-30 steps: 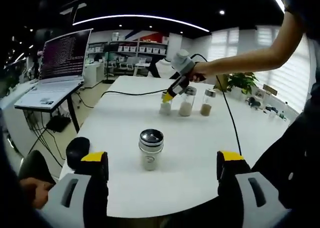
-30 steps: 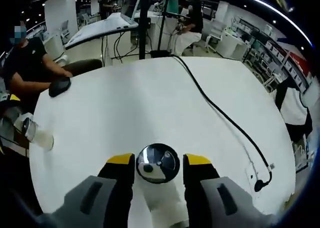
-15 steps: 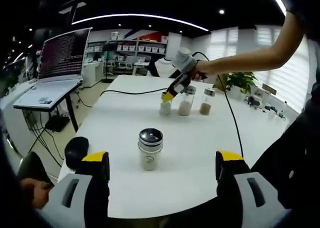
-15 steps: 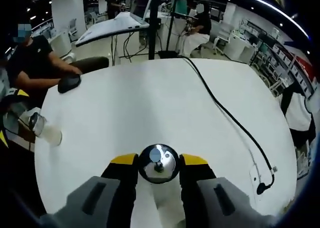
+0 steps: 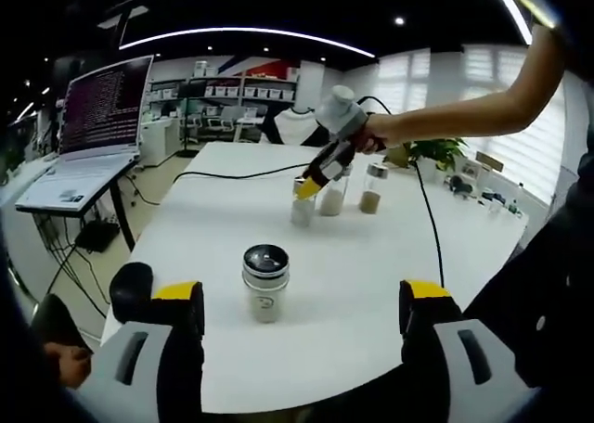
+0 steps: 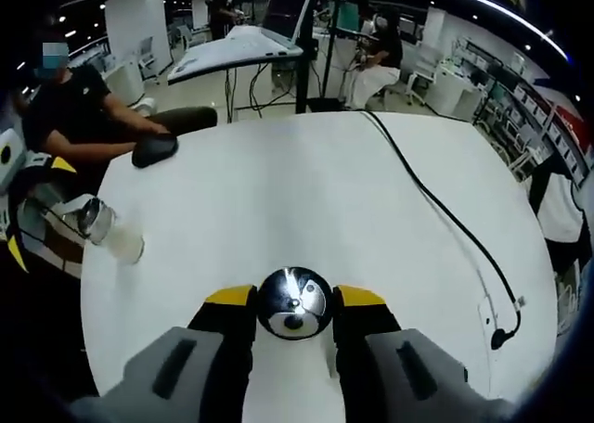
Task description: Rotate the seasoning bottle until the label or dispensing opening points toward the visible target arrow and the bottle remains upright within the marked orientation range
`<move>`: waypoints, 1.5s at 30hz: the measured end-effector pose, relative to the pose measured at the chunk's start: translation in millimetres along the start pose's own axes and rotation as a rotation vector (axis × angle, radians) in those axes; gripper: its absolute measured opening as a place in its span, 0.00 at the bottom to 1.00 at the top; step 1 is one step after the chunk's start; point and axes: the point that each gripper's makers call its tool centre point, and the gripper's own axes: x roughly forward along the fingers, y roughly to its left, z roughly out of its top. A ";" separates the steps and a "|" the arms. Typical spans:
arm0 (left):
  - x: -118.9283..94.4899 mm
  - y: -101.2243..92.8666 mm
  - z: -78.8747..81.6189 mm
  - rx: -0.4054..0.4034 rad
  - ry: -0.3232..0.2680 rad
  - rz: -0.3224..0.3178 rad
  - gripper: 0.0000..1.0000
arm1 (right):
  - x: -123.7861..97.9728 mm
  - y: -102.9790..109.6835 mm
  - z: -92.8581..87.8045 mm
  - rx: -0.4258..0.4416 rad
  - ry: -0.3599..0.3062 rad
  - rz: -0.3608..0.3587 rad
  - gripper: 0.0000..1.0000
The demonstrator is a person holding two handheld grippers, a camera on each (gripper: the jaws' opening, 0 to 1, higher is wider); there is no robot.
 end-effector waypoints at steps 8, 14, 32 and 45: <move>0.4 -8.9 -1.7 0.011 0.004 -0.034 0.91 | -11.2 34.0 -2.6 -0.020 -0.020 0.017 0.29; 0.4 -15.7 -3.9 0.019 0.009 -0.057 0.91 | -17.7 58.1 -3.8 -0.035 -0.032 0.054 0.29; 1.2 -34.6 -9.8 0.044 0.028 -0.119 0.90 | -35.5 139.0 -16.8 -0.100 -0.052 0.150 0.29; 12.5 -47.0 -12.4 0.053 0.032 -0.172 0.85 | -42.2 174.1 -33.3 -0.125 -0.047 0.197 0.28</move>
